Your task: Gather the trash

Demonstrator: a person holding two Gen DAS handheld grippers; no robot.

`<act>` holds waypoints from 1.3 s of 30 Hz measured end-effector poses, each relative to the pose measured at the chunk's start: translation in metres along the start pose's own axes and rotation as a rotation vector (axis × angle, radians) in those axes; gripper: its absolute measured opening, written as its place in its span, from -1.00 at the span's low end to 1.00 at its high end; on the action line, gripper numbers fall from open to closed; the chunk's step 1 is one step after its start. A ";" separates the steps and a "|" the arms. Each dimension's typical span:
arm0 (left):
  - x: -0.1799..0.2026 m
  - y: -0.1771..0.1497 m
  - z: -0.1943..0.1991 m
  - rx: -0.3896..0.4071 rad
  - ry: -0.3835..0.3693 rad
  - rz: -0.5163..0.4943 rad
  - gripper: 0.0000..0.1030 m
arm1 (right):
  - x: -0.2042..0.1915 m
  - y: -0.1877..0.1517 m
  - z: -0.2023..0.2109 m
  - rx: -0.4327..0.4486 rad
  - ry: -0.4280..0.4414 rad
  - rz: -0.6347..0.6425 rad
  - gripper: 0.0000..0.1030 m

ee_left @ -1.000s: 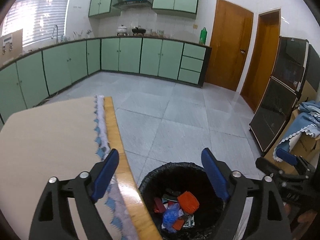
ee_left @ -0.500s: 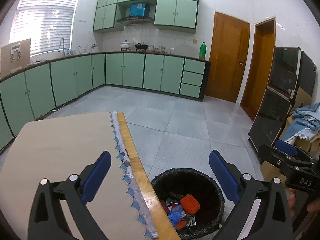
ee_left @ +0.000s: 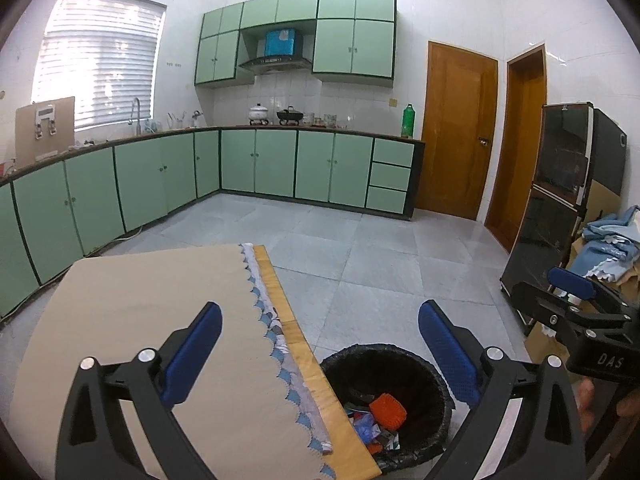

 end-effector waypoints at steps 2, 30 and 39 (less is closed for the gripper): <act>-0.002 -0.001 0.004 0.005 0.003 0.004 0.87 | -0.004 -0.001 0.003 0.003 0.003 0.008 0.90; -0.017 -0.006 0.023 0.030 0.030 0.034 0.87 | -0.027 0.000 0.010 0.027 0.036 0.035 0.90; -0.017 -0.005 0.023 0.033 0.034 0.033 0.87 | -0.029 0.000 0.009 0.029 0.036 0.037 0.90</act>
Point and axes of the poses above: each gripper's, at about its wrist camera, not at the fingertips, and z roughly against the way its jaws point, x to its right, y to its top, the point moved 2 cm from there along -z, roughly the way its jaws point, and after that the axes turned 4 degrees about y, right-handed, at the moved point
